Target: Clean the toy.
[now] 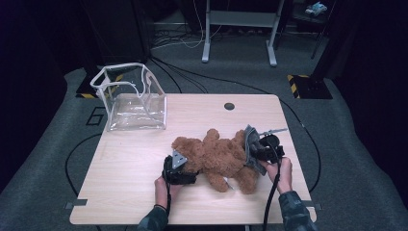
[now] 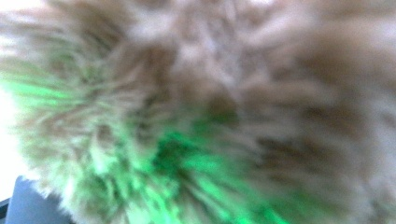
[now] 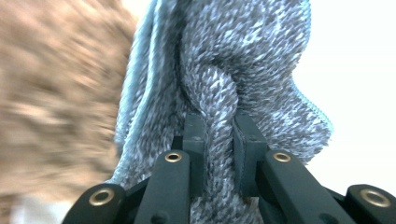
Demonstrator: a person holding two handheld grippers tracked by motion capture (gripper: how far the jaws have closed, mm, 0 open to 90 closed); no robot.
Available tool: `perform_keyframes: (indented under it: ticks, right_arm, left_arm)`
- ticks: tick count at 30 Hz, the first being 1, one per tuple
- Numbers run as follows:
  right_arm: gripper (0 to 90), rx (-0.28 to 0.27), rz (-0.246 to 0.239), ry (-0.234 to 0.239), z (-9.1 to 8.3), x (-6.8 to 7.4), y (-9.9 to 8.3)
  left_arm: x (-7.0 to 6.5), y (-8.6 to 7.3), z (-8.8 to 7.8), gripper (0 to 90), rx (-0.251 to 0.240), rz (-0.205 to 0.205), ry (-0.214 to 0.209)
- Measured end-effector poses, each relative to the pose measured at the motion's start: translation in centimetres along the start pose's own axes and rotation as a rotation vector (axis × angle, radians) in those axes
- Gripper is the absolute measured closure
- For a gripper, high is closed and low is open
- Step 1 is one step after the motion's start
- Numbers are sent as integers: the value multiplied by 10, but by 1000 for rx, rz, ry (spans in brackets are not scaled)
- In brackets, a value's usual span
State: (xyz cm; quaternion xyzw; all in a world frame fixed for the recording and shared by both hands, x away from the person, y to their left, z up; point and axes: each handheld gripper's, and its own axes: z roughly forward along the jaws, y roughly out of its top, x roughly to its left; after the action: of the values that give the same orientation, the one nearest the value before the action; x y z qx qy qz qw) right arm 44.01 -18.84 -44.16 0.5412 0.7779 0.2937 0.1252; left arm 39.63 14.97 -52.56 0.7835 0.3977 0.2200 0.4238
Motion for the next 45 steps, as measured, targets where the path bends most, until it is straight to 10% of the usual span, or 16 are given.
perform_keyframes:
  ticks: [5, 15, 24, 28, 37, 45]
  right_arm:
    - [780, -35, -26, 71, -6, 15, 3]
    - [782, 92, -73, -57, 49, 21, -19]
    - [779, -48, -7, -65, -1, 15, -12]
    - [779, -70, -52, -43, -14, 31, -15]
    - [784, 37, -89, -107, 24, 34, -35]
    - [783, 90, -75, -166, 25, 14, -51]
  left_arm:
    - [0, 0, 0, 132, 7, 1, -2]
    - [-1, 0, 0, 132, 5, -1, 4]
    - [-2, 2, 3, 132, 16, 1, 27]
    - [-3, 2, 3, 132, 19, 2, 30]
    - [-3, 2, 3, 132, 21, 2, 31]
    - [-3, 2, 2, 132, 22, 1, 31]
